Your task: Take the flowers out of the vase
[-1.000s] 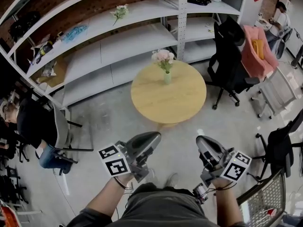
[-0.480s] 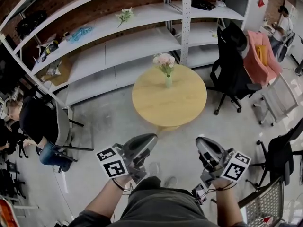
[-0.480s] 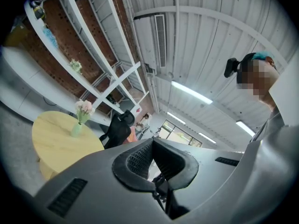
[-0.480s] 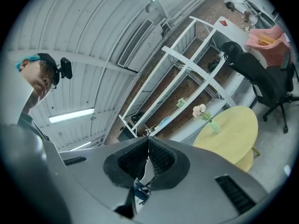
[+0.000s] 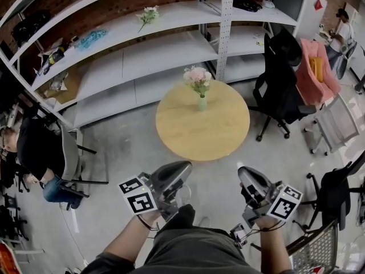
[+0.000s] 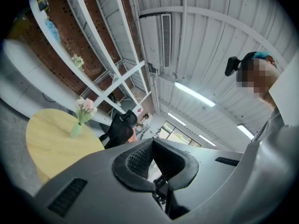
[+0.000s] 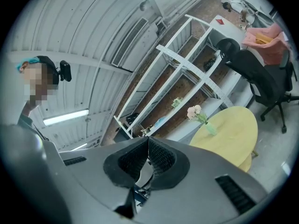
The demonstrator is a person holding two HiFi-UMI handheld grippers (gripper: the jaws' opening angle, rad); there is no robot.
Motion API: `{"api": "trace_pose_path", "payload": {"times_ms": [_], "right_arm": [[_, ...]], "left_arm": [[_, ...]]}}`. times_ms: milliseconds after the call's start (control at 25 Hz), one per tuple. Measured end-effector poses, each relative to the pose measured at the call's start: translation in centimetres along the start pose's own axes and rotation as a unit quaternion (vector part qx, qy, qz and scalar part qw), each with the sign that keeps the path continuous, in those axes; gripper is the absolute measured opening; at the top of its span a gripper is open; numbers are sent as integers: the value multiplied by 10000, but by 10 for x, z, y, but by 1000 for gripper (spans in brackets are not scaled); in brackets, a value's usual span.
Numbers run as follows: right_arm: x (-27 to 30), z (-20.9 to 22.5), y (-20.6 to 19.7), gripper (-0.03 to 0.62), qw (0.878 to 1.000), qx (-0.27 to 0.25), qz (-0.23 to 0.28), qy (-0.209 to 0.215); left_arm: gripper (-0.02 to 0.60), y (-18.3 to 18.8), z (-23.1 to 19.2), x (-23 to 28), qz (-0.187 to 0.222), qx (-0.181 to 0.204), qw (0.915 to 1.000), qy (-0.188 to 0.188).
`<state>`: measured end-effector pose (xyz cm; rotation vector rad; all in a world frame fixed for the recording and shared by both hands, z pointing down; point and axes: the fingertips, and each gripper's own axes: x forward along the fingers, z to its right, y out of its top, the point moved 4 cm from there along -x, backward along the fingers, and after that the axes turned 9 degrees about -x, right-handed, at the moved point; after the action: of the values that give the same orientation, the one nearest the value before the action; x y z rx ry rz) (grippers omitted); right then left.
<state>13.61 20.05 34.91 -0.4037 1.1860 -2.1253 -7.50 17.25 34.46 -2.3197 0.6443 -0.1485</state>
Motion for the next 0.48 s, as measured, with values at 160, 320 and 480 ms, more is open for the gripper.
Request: {"api": "trace_pose_path", "payload": {"times_ms": [160, 320, 480], "right_arm": [[31, 18, 7, 15, 10000, 19, -38, -23], [66, 38, 15, 15, 9999, 56, -70, -62], [100, 57, 22, 15, 9998, 66, -103, -127]], "left_arm": [[9, 24, -25, 14, -23, -41, 10000, -49], [9, 49, -53, 28, -86, -92, 9999, -83], [9, 74, -83, 40, -126, -139, 9997, -125]]}}
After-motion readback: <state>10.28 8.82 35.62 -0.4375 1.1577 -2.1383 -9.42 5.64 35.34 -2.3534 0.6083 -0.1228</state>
